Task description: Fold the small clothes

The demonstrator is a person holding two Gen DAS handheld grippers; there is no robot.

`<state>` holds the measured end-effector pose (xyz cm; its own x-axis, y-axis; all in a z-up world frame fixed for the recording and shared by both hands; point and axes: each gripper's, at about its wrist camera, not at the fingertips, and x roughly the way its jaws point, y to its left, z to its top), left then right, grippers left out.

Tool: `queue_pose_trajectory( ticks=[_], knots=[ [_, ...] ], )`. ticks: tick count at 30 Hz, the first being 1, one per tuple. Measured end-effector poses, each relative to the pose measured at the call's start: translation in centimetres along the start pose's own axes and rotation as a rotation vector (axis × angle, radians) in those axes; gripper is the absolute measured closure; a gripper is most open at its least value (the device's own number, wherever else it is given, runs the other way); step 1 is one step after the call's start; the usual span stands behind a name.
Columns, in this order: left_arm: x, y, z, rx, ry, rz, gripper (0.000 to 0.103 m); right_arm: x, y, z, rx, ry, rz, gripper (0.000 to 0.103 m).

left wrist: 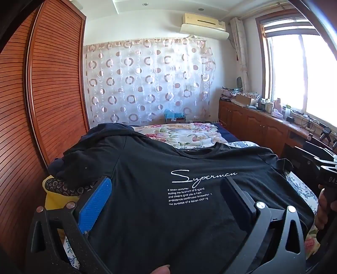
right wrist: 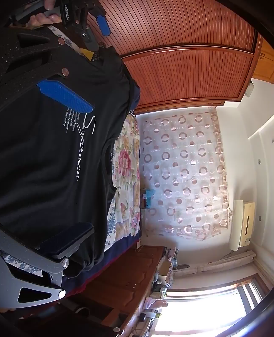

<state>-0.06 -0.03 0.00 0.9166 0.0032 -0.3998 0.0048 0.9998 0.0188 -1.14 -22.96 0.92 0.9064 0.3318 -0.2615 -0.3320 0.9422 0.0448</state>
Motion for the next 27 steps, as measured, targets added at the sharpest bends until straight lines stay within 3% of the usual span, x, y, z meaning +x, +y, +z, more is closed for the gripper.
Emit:
queue_pose_trajectory(
  ticks=[27],
  knots=[
    [-0.6,0.2,0.5,-0.014,0.003,0.007,0.0,-0.2,0.5,0.1,-0.008,-0.004,0.006,0.0]
  ],
)
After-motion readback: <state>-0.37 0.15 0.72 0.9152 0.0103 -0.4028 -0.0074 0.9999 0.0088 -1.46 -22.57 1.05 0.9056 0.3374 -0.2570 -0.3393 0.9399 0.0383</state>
